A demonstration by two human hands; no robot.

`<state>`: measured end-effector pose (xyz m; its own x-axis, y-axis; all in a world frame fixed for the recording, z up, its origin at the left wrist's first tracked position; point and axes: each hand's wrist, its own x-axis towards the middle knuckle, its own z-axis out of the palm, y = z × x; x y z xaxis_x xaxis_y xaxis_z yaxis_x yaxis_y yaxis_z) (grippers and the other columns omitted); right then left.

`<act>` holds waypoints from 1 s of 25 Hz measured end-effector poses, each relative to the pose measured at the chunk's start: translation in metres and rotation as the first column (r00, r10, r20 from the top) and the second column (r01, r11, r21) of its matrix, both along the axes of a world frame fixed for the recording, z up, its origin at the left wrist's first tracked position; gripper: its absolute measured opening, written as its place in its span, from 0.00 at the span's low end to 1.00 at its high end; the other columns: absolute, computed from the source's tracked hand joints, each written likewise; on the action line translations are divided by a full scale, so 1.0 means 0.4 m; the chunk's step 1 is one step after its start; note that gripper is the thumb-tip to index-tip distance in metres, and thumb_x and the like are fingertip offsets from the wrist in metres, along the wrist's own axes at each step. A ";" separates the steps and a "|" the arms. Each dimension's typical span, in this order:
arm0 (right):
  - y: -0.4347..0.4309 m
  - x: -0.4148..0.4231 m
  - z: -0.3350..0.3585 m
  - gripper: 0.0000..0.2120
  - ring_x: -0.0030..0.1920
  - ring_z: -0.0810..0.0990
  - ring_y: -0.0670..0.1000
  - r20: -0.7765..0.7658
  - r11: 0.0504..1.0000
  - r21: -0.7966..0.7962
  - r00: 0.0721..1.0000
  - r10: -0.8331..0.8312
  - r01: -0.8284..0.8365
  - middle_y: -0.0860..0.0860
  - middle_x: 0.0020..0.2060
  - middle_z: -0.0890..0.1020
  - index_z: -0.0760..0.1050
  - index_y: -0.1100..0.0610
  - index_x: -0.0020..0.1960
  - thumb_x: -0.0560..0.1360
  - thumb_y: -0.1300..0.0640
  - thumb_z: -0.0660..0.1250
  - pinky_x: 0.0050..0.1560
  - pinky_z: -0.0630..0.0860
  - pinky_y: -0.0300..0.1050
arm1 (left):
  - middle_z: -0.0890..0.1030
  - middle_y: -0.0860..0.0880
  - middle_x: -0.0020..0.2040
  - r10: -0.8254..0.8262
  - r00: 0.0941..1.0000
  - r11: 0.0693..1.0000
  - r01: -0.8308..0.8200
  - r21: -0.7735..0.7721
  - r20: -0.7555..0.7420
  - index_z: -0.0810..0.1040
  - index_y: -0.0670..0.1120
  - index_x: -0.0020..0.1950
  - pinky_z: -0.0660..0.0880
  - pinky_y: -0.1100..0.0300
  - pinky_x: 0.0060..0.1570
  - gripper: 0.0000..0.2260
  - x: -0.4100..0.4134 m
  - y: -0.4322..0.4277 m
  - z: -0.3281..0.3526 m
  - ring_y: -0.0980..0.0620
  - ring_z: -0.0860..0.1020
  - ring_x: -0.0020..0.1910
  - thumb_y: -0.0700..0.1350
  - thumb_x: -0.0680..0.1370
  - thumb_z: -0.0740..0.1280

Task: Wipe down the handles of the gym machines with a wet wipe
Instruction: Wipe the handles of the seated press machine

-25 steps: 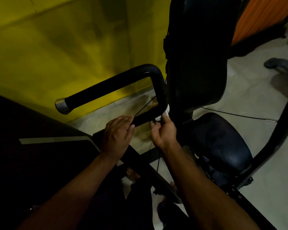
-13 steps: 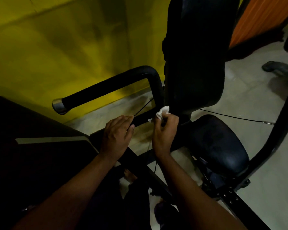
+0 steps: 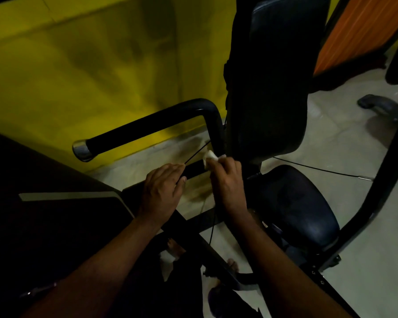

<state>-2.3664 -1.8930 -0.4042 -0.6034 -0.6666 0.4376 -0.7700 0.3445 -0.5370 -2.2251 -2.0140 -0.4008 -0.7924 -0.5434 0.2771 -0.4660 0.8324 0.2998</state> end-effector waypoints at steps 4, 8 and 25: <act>-0.015 0.021 -0.001 0.05 0.48 0.79 0.48 0.736 0.859 -0.175 0.644 -0.210 0.481 0.50 0.50 0.79 0.77 0.55 0.54 0.79 0.57 0.66 0.48 0.80 0.58 | 0.82 0.45 0.58 -0.009 1.000 1.000 0.009 -0.010 -0.017 0.80 0.41 0.63 0.72 0.52 0.57 0.18 -0.024 0.009 0.001 0.46 0.79 0.60 0.49 0.80 0.60; -0.067 -0.023 0.050 0.08 0.53 0.81 0.49 0.885 0.802 -0.278 0.466 0.000 0.528 0.49 0.52 0.81 0.77 0.55 0.57 0.80 0.59 0.63 0.55 0.80 0.54 | 0.83 0.45 0.58 -0.023 1.000 1.000 0.024 0.011 -0.015 0.80 0.41 0.63 0.73 0.52 0.58 0.18 -0.049 0.005 -0.008 0.46 0.79 0.59 0.49 0.80 0.59; -0.032 -0.073 0.014 0.11 0.55 0.71 0.58 -0.161 0.993 -0.080 0.984 0.070 -0.083 0.57 0.55 0.78 0.81 0.63 0.57 0.75 0.65 0.68 0.52 0.74 0.49 | 0.83 0.46 0.58 -0.007 0.998 1.000 0.008 0.011 -0.067 0.81 0.43 0.62 0.71 0.54 0.58 0.18 -0.058 0.003 -0.026 0.47 0.79 0.60 0.50 0.81 0.60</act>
